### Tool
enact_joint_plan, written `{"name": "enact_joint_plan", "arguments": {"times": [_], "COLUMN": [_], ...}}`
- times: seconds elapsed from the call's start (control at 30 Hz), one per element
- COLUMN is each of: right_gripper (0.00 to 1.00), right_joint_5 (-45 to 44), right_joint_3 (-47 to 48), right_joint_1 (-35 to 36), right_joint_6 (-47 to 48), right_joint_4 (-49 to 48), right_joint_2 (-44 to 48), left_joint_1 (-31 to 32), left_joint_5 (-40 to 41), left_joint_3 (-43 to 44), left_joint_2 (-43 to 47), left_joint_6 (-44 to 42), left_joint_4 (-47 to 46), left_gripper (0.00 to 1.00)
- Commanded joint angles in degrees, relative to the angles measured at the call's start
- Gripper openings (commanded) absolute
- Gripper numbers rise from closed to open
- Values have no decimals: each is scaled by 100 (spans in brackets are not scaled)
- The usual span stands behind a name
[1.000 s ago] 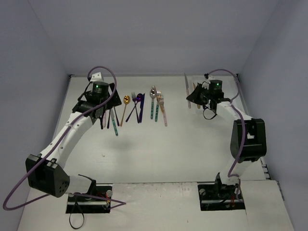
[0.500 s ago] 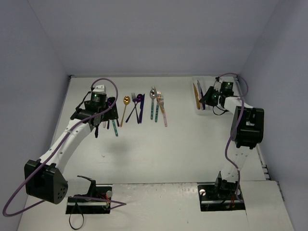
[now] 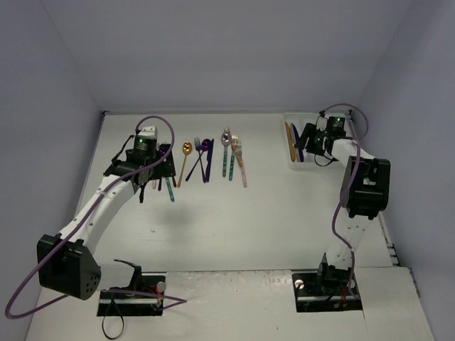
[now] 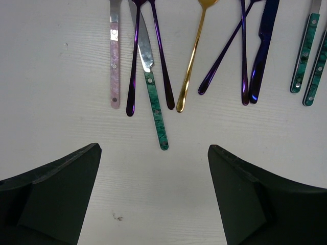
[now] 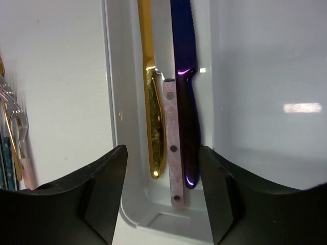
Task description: Sort the eating utensils into containers
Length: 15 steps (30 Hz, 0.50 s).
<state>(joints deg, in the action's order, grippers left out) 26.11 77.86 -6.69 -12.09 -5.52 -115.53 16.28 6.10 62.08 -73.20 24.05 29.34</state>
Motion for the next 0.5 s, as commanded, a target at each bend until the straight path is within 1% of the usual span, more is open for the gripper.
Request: {"name": "enact_joint_plan", "arguments": {"times": [0.0, 0.17, 0.3, 0.37, 0.43, 0.47], "right_gripper": [58, 60, 60, 61, 61, 61], "right_joint_5": [-918, -1601, -2040, -2097, -2119, -2119], "right_joint_3": [-1, -360, -685, -878, -1070, -1128], "right_joint_1": [138, 515, 688, 836, 865, 872], "right_joint_6": [274, 255, 41, -86, -236, -304], "right_joint_4": [14, 69, 69, 69, 60, 60], "right_joint_2": [1322, 2331, 3113, 3474, 3754, 3834], "left_joint_1": [-55, -46, -43, -44, -37, -37], "left_joint_5": [-48, -29, 7, 45, 45, 60], "left_joint_3": [130, 86, 163, 188, 251, 279], "left_joint_2": [-17, -320, -712, -981, -1234, -1376], "left_joint_6": [87, 457, 672, 841, 978, 1058], "left_joint_4": [-183, -175, -177, -201, -199, -220], "left_gripper": [84, 82, 70, 63, 58, 54]}}
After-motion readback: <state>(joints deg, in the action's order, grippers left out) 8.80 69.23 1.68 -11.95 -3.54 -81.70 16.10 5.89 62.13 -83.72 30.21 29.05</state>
